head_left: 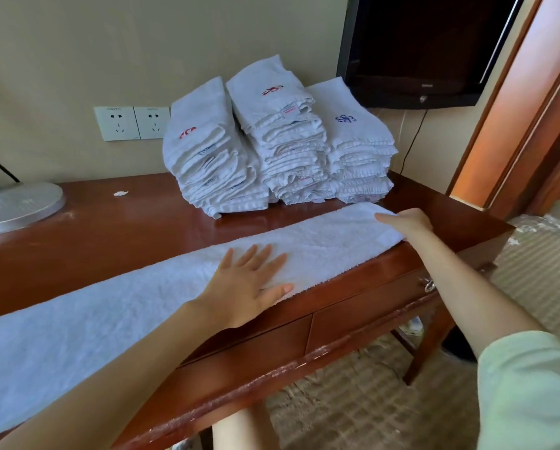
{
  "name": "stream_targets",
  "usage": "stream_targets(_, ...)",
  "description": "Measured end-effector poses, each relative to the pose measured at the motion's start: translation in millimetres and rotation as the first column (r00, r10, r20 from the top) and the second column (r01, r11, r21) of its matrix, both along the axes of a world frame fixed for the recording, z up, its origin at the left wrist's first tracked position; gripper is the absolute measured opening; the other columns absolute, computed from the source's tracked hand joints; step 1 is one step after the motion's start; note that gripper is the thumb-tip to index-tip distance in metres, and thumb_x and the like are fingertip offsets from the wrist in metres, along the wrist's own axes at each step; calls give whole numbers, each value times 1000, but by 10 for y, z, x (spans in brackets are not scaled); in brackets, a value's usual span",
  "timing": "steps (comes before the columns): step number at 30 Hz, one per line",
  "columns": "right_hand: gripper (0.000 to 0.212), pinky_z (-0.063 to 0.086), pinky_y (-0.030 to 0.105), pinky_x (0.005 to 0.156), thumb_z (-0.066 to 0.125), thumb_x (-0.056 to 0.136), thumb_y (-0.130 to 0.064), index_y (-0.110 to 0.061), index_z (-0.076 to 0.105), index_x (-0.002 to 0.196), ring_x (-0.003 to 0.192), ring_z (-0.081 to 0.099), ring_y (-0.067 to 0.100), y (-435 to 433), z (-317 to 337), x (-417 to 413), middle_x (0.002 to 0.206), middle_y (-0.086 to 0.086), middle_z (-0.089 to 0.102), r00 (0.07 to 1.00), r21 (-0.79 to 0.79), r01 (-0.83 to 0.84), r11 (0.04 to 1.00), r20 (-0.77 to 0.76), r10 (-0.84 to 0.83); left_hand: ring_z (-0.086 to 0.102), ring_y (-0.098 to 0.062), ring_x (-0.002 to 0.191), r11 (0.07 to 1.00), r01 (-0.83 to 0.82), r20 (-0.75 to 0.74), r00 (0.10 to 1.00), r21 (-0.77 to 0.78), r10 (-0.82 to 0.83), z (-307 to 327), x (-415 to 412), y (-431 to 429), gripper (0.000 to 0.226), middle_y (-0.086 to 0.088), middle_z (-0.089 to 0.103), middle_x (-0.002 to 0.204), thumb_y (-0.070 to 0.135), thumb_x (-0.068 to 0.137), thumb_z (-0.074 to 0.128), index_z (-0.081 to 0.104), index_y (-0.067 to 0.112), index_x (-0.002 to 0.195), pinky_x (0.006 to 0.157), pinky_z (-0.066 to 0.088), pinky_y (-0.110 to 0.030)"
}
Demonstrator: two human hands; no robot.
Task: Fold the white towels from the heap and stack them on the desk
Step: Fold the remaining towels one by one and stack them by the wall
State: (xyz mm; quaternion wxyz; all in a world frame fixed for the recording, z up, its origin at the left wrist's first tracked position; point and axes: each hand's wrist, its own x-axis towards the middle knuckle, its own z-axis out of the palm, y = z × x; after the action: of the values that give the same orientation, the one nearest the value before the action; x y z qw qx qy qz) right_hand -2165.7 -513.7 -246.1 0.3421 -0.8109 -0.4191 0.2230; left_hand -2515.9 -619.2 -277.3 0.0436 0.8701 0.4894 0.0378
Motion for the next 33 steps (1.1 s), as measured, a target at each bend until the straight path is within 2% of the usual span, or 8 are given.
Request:
stream_targets(7,56,53,26,78,79,79,-25,-2,57,125,102,60,21,-136,-130,98,115,10,58,867,155,-17,988,-490,92,-18,-20,147,983,-181,-9,983,6,181,-13,-241,-268,97,5,-20,159,87,63,-13,-15,41,149,118,-7,-52)
stream_targets(13,36,48,10,45,61,94,-13,-13,54,129,58,63,1,-54,-31,-163,100,1,60,828,288,20,957,-542,146,-12,-16,148,954,-301,-20,953,3,301,-5,-884,-508,112,14,-12,160,90,47,-28,-9,47,149,120,-5,-44)
stream_targets(16,41,52,21,63,74,83,-17,-7,61,120,83,65,20,-167,-211,-473,102,8,67,918,344,219,913,-390,-74,-9,-15,148,927,-374,11,927,-21,374,5,-1161,-612,117,14,-8,160,90,44,-30,-5,45,150,120,-4,-43)
stream_targets(19,58,51,34,93,77,77,-14,-14,53,130,113,60,23,-232,-245,-798,128,5,60,847,460,410,788,-511,-142,-7,-9,148,916,-400,59,914,-35,402,-6,-1433,-733,119,13,-4,160,91,46,-29,1,43,151,120,-4,-35)
stream_targets(21,52,48,31,94,75,79,-14,-10,55,127,114,59,21,-298,-104,-1094,126,6,61,882,561,395,728,-452,-131,4,-4,147,911,-392,271,870,-128,412,39,-1544,-867,105,16,12,159,94,60,-11,15,45,150,120,3,-28)
stream_targets(25,26,44,27,76,71,82,-13,-2,64,105,84,53,14,-588,188,-1904,92,4,62,988,790,106,603,-150,23,44,-5,131,854,-226,795,313,-469,520,192,-1673,-1016,74,19,53,136,79,70,58,47,44,135,111,29,-27)
stream_targets(28,16,34,21,65,70,82,-9,-6,68,98,77,52,13,-937,328,-2646,85,-2,63,976,858,-162,487,67,206,62,-23,116,784,35,770,-162,-620,617,243,-1772,-1015,94,-2,67,122,64,54,79,51,22,133,95,51,-36)
stream_targets(33,25,30,20,50,73,71,1,-17,69,88,63,60,17,-1709,51,-3918,82,-6,64,761,690,-646,328,544,354,61,-36,114,723,195,613,-413,-663,674,298,-1897,-1228,74,-22,63,122,62,83,54,52,2,126,96,50,-51)
